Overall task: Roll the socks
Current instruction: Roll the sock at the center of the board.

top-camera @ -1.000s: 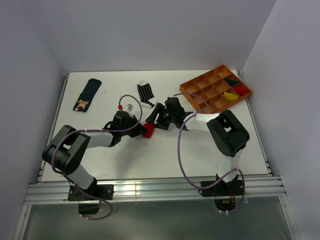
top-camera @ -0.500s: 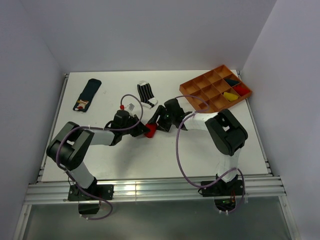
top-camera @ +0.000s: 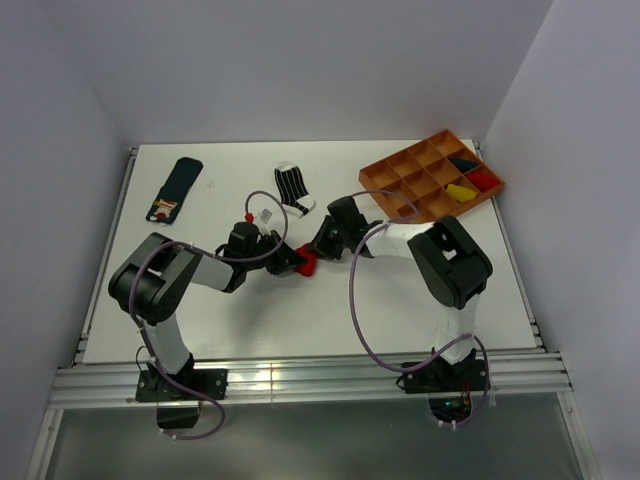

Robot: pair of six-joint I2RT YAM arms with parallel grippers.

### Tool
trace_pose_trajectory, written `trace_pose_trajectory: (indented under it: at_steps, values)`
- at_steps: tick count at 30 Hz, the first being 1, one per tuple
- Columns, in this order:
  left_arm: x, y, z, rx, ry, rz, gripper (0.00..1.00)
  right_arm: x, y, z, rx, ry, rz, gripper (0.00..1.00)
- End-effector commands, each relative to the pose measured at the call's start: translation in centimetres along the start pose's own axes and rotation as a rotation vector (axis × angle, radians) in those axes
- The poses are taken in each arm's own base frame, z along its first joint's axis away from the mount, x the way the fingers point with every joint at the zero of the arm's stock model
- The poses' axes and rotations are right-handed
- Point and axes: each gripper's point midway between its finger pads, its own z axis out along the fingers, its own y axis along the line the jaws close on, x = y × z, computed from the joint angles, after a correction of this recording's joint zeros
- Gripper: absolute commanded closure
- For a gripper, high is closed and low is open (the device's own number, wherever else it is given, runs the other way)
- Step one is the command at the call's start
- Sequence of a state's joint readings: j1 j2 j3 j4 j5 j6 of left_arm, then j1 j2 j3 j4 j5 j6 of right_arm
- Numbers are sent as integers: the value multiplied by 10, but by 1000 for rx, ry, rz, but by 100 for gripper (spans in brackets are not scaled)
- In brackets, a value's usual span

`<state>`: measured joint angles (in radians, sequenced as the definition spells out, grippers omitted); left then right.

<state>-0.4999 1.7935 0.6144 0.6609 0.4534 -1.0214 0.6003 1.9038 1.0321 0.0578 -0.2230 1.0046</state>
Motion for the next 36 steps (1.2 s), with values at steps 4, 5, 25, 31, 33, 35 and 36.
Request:
trace_pose_trajectory:
  at_steps: [4, 5, 25, 31, 33, 35, 36]
  values:
    - [18, -7, 0, 53, 65, 0, 99, 5, -15, 9, 86, 22, -32, 100]
    - [16, -3, -1, 30, 54, 9, 97, 5, -19, 7, 108, 27, -44, 100]
    - [-24, -42, -33, -589, -456, 677, 35, 4, -11, 1, 187, 38, -91, 100]
    - [-5, -45, -12, -647, -429, 814, 35, 7, -8, 1, 174, 52, -87, 100]
    - [1, -40, -4, -655, -409, 831, 36, 7, -8, 1, 178, 55, -87, 100]
    - [7, -34, -1, -667, -389, 837, 37, 7, -7, 1, 176, 56, -89, 100]
    - [9, -28, 1, -682, -380, 836, 37, 7, -6, 0, 173, 55, -88, 100]
